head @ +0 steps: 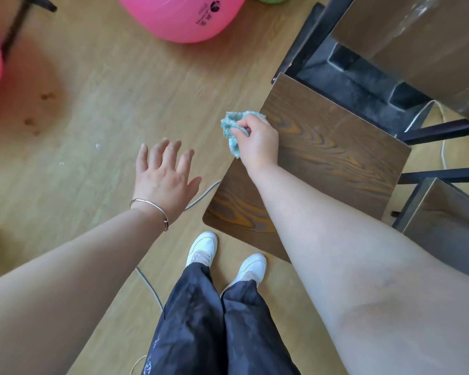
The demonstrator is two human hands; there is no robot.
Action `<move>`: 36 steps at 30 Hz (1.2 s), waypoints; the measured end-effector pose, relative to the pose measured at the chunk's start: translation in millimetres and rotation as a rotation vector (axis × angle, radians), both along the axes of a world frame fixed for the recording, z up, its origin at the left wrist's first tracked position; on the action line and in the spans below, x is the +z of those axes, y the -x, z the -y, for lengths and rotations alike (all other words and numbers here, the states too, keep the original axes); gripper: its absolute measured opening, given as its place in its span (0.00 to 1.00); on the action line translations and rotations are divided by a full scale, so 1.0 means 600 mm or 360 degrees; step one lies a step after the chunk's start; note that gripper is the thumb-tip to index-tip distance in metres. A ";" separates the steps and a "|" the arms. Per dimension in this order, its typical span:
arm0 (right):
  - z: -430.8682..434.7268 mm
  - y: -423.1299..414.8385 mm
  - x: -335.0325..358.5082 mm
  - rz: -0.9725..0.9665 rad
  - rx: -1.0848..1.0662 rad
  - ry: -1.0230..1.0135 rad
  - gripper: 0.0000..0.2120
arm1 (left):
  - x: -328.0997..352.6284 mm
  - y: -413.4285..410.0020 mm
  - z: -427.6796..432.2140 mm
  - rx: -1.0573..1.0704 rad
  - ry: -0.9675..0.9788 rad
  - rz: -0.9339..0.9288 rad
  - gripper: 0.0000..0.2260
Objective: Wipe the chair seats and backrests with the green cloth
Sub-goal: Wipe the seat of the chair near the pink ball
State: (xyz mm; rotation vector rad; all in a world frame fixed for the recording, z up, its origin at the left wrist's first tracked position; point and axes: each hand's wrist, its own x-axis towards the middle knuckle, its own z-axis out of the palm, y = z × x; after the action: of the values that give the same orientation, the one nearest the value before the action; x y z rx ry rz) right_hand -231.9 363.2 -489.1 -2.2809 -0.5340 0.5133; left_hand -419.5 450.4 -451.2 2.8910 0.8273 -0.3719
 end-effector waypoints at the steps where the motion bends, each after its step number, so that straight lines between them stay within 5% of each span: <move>1: 0.014 -0.005 0.007 -0.0005 -0.0059 -0.0038 0.04 | 0.002 -0.005 0.004 -0.0023 0.0002 -0.0005 0.26; 11: 0.335 -0.163 0.062 0.0155 -0.1030 0.0169 0.05 | 0.018 -0.168 0.103 -0.0369 0.0077 0.0131 0.26; 18: 0.467 -0.213 0.035 0.0152 -0.1228 0.0343 0.03 | 0.013 -0.265 0.179 -0.0570 0.0116 0.0222 0.24; 26: 0.413 -0.207 -0.003 0.0054 -0.1460 0.0414 0.03 | -0.001 -0.258 0.146 -0.0572 0.0104 0.0135 0.25; 36: 0.198 -0.186 -0.005 0.0221 -0.0872 0.0495 0.03 | -0.005 -0.186 0.062 -0.0275 0.0088 0.0087 0.25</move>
State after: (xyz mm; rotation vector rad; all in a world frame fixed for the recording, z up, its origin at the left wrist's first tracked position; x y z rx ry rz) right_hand -120.1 244.5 -492.0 -2.6306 0.1295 0.1709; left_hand -307.8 413.2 -454.3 2.9145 0.5516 -0.3241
